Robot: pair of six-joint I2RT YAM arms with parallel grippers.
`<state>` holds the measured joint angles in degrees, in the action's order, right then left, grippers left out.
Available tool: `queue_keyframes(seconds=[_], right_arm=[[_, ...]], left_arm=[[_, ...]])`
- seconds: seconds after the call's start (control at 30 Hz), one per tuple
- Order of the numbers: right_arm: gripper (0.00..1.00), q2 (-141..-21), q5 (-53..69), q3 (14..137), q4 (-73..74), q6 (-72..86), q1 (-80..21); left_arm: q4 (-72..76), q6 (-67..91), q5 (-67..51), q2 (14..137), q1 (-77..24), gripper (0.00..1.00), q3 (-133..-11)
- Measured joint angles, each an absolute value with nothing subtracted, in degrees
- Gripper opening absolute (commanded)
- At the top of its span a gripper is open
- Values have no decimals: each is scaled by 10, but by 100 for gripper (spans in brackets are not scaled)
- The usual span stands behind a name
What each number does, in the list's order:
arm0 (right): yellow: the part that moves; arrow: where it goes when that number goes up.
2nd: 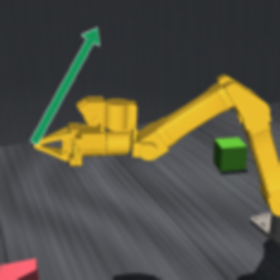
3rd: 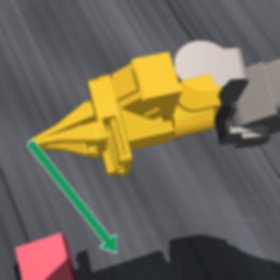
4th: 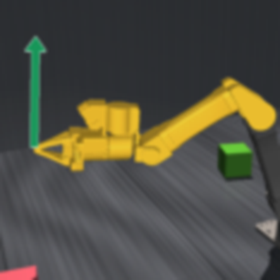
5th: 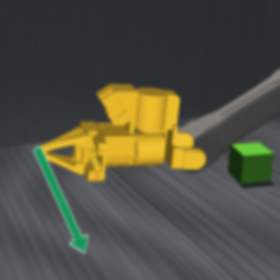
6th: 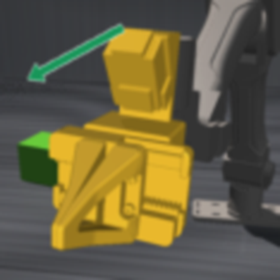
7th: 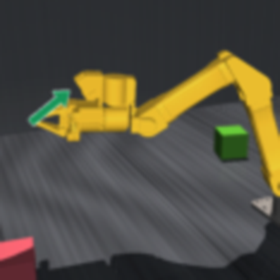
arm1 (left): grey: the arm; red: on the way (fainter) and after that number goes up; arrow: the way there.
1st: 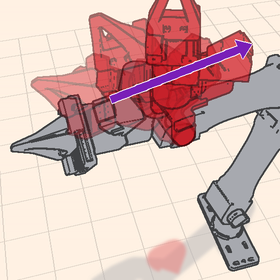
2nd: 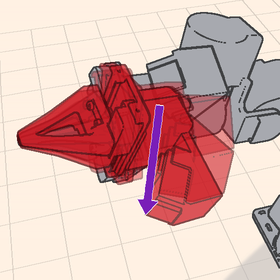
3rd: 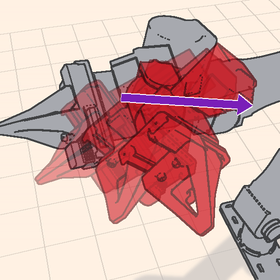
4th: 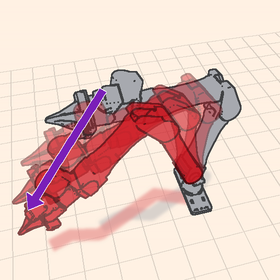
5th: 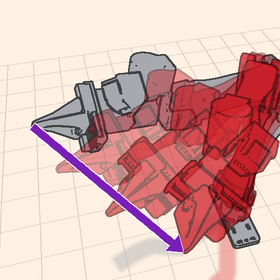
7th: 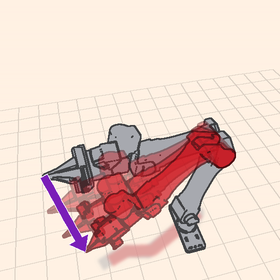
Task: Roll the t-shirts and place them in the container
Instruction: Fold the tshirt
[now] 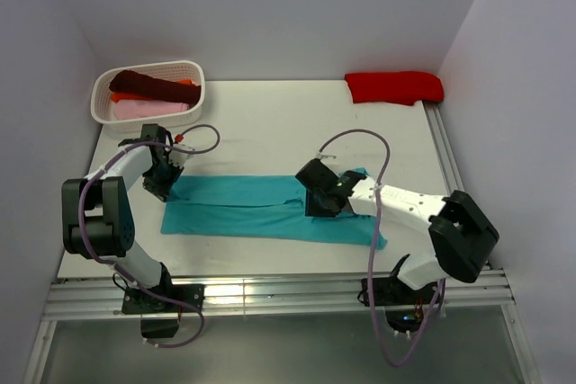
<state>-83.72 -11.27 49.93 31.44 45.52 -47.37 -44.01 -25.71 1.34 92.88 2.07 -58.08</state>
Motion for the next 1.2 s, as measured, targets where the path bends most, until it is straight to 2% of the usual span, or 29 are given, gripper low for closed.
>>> queue_keyframes(seconds=[0.17,0.27,0.4,0.53,0.73,1.0,1.2], right_arm=[[43,-770,-142,499,338,463,-450],[43,-745,-152,498,339,462,-389],[43,-749,-160,498,333,448,-295],[43,-794,-157,498,320,428,-247],[35,-844,-134,482,296,410,-235],[24,-740,-97,393,283,410,-235],[24,-713,-90,382,283,410,-235]], left_arm=[[-441,-257,13,929,21,1,-581],[-441,-258,13,929,21,1,-581],[-441,-258,13,929,21,0,-581],[-442,-258,13,929,21,0,-581],[-442,-258,12,929,21,0,-581],[-442,-258,12,929,21,1,-581],[-442,-258,12,929,21,2,-581]])
